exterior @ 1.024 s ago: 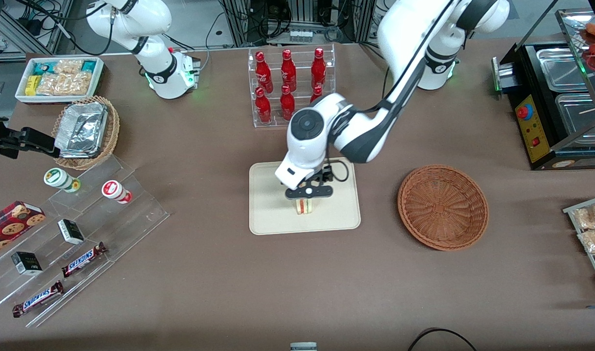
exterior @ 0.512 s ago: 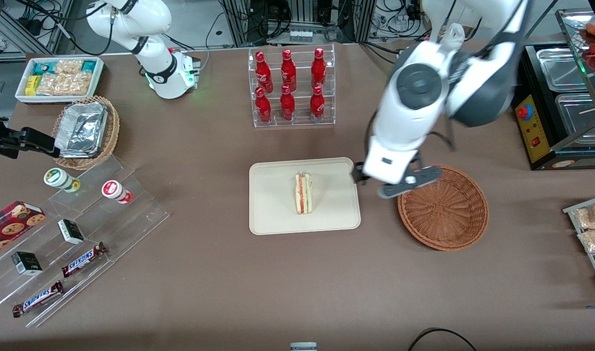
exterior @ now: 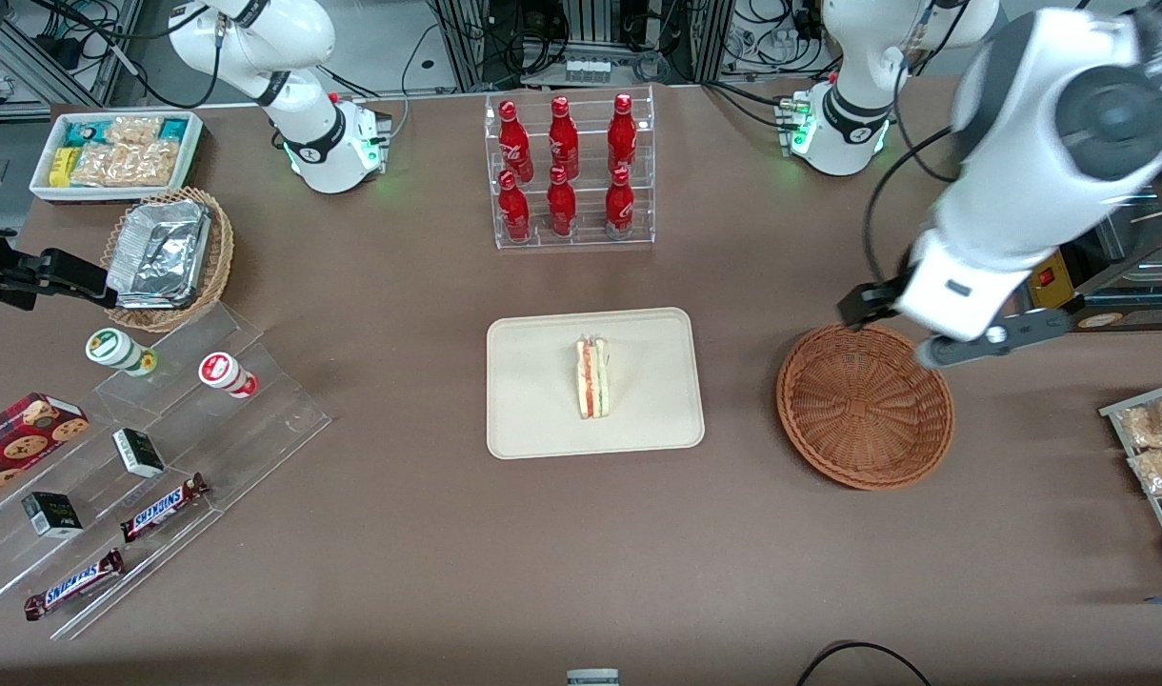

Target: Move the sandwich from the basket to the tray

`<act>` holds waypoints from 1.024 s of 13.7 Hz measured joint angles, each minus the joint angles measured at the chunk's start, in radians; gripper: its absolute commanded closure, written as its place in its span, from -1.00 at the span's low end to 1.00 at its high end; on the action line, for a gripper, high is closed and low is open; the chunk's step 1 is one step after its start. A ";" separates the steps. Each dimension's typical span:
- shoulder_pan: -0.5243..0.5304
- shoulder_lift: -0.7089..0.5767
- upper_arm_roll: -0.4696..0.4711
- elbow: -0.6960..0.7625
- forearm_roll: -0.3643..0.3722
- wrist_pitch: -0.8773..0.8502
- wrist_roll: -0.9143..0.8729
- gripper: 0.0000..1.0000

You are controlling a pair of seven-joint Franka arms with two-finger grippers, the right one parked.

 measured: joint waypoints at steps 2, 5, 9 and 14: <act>0.052 -0.037 0.000 -0.017 -0.005 -0.023 0.082 -1.00; 0.090 -0.085 0.000 -0.056 -0.023 -0.031 0.169 -0.99; 0.123 -0.171 0.000 -0.136 -0.037 -0.032 0.248 -1.00; 0.126 -0.184 0.031 -0.141 -0.039 -0.027 0.303 -1.00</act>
